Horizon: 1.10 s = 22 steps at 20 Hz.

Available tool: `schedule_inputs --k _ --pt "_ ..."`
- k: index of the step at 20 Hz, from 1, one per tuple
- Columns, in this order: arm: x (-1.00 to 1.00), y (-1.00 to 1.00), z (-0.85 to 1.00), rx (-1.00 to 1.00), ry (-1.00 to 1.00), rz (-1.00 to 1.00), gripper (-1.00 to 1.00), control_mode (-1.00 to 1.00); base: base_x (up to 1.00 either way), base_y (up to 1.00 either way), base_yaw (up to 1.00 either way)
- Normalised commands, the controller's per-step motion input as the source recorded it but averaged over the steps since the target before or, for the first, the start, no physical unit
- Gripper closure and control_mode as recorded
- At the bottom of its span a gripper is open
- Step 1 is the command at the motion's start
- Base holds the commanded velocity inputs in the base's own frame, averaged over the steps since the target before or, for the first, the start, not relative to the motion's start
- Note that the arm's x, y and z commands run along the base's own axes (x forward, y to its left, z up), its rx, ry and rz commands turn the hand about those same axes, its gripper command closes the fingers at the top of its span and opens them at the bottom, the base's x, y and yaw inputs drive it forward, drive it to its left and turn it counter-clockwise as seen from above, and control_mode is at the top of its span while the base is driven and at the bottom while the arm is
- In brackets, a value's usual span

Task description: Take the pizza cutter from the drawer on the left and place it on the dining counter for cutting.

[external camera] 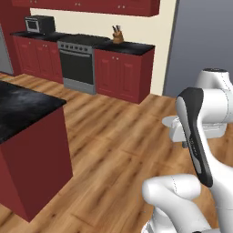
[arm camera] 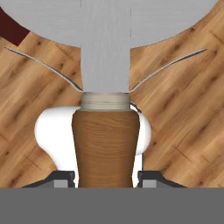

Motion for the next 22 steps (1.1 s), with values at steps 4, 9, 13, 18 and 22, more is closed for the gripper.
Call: schedule_inputs --k 4,9,13,18,22 --pt "0.00 0.00 0.00 0.00 0.00 0.00 1.00 1.00 1.00 -0.80 0.19" --pt "0.00 0.00 0.00 0.00 0.00 0.00 1.00 1.00 1.00 -0.44 0.40" --pt "0.00 0.00 0.00 0.00 0.00 0.00 1.00 1.00 1.00 -0.11 0.61" --pt "0.00 0.00 0.00 0.00 0.00 0.00 1.00 1.00 1.00 -0.40 0.56" --pt "0.00 0.00 0.00 0.00 0.00 0.00 1.00 1.00 1.00 -0.75 0.43"
